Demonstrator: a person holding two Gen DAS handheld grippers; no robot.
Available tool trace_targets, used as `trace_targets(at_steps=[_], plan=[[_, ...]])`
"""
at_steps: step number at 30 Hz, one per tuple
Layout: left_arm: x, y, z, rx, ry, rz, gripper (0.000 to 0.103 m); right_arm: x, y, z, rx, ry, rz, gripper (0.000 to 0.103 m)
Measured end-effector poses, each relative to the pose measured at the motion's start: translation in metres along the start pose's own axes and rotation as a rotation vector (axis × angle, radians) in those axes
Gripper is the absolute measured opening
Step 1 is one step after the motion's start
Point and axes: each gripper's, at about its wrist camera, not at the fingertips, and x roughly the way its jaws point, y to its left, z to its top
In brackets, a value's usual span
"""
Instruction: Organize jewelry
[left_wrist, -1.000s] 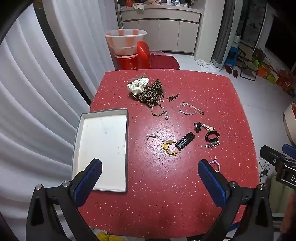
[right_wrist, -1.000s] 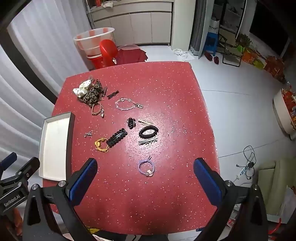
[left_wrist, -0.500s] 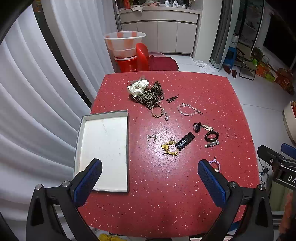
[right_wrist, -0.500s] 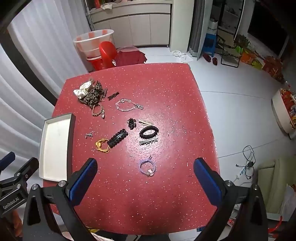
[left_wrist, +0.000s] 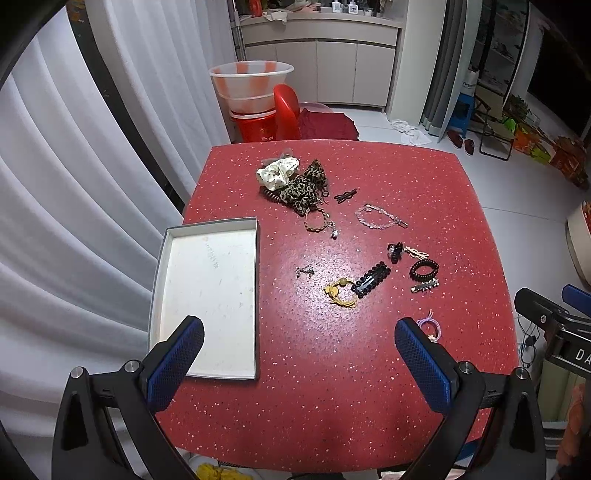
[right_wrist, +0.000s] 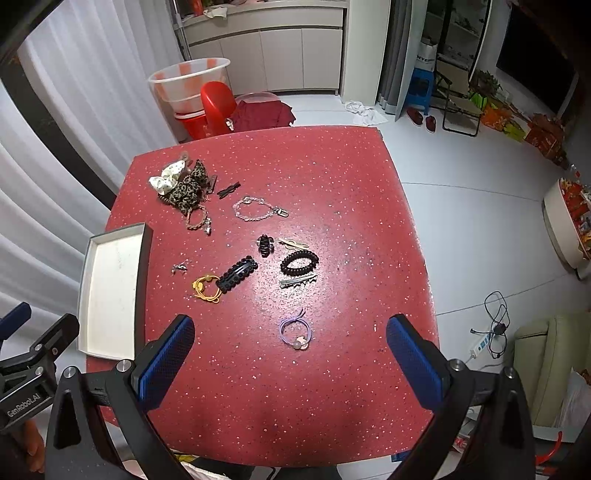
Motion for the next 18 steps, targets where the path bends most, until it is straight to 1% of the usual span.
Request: trace_targets(at_steps=[18], plan=[[-0.0006, 0.0008, -0.001, 0.0, 0.0, 0.003, 0.103, 0.004, 0.0023, -0.0014, 0.002, 0.007, 0.003, 0.103]])
